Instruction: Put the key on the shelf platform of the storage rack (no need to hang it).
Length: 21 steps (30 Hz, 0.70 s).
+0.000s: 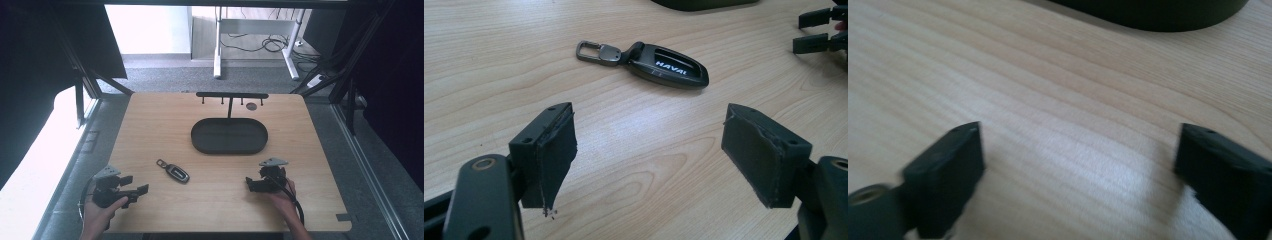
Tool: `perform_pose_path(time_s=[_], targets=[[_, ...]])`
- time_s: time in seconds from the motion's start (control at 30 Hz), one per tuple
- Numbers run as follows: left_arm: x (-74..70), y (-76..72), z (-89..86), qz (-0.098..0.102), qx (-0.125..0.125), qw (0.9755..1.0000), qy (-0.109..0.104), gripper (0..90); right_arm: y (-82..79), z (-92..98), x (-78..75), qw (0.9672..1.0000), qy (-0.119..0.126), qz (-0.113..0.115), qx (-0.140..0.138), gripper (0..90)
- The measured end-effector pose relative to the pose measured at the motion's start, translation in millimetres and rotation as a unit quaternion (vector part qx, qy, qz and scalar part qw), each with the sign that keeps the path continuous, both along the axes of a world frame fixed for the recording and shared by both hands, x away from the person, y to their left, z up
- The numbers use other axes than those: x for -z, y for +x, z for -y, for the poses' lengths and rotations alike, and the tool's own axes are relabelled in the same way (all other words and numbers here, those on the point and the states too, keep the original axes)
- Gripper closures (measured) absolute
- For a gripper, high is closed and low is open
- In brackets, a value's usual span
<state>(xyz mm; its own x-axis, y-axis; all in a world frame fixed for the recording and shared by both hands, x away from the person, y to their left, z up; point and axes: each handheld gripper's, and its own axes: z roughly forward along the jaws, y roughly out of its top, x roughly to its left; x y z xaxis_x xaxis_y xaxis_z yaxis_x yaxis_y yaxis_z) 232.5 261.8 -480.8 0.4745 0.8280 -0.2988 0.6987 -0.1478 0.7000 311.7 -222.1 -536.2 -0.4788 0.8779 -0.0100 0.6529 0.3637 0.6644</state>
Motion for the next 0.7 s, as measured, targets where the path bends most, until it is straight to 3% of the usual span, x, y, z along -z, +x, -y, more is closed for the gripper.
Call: perform_pose_path(time_s=[0.07, 0.27, 0.37, 0.7], targets=[[-0.7, -0.8, 0.0, 0.002, 0.0, 1.0, 0.002, 22.1, -2.8, 1.1, -4.6, 1.0, -0.002, 0.002, -0.005, 13.7], [-1.5, -2.0, 0.8, 0.005, 0.002, 1.0, 0.001, 22.0, -12.6, 6.9, -24.8, 0.9989, 0.029, 0.024, -0.029, 17.1], [-0.8, -1.8, 1.2, 0.004, 0.0, 1.0, 0.002, 22.0, -13.6, 6.9, -31.0, 0.9983, 0.031, 0.031, -0.038, 19.3], [-1.5, -1.7, 0.2, 0.004, -0.001, 1.0, 0.001, 22.0, -15.3, 2.4, -44.5, 0.9967, 0.033, 0.029, -0.068, 25.8]])
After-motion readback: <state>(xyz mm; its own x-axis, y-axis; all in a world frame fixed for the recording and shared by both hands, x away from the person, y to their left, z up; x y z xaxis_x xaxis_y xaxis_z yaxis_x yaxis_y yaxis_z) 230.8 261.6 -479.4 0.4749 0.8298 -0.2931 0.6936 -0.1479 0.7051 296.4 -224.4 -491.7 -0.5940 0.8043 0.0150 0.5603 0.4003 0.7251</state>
